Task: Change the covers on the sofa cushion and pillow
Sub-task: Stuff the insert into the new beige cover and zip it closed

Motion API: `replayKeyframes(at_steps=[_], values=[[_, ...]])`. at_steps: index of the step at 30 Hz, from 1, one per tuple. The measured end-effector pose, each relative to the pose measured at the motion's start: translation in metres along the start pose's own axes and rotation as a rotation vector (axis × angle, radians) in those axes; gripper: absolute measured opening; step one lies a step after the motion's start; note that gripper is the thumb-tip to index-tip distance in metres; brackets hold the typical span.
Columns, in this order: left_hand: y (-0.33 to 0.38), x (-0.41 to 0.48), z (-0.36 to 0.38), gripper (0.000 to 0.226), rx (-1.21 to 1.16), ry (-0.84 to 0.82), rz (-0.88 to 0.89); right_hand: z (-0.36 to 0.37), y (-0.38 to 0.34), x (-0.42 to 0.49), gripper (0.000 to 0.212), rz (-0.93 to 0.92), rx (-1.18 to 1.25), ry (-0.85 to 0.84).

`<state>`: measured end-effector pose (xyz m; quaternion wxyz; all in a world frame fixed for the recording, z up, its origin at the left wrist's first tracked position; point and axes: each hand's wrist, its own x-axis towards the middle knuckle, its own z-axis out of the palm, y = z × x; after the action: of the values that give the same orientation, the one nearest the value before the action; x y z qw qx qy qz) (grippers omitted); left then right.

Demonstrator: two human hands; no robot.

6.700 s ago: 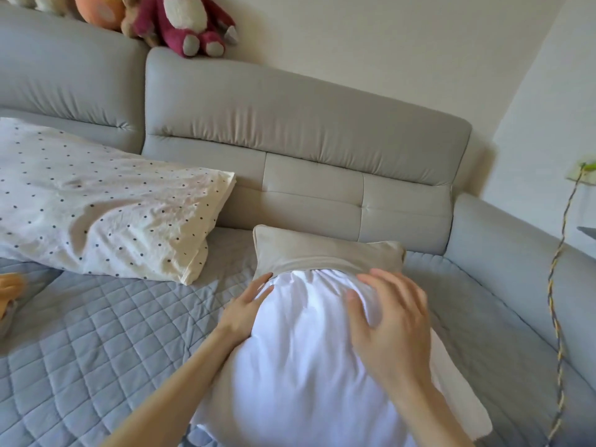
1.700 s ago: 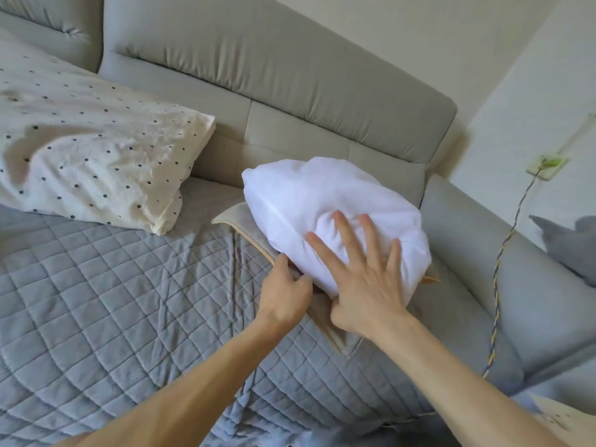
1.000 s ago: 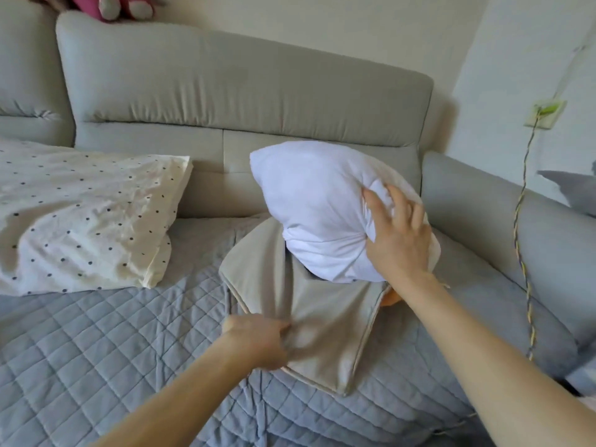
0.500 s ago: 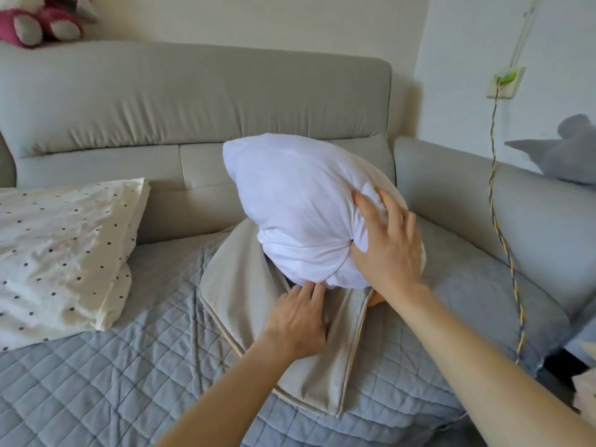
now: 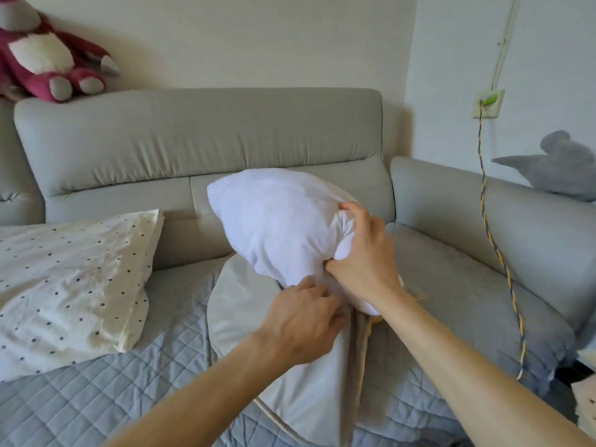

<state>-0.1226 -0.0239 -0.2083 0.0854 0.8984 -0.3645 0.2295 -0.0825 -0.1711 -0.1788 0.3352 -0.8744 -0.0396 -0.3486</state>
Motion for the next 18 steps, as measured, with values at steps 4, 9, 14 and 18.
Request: replayKeyframes(at_steps=[4,9,14,18], values=[[0.008,-0.019,-0.016,0.021,-0.146,0.049,0.067,0.023,-0.034,-0.009,0.059,0.276,0.226,-0.089],[0.013,-0.059,-0.022,0.016,-0.314,-0.072,0.002,0.056,-0.047,-0.03,0.05,0.485,0.379,-0.035],[0.006,-0.066,-0.024,0.017,-0.281,-0.168,-0.108,0.036,-0.057,-0.059,0.046,0.465,0.48,-0.362],[-0.004,-0.067,-0.025,0.028,-0.322,-0.218,-0.215,-0.022,-0.037,-0.075,0.047,0.48,0.953,-0.652]])
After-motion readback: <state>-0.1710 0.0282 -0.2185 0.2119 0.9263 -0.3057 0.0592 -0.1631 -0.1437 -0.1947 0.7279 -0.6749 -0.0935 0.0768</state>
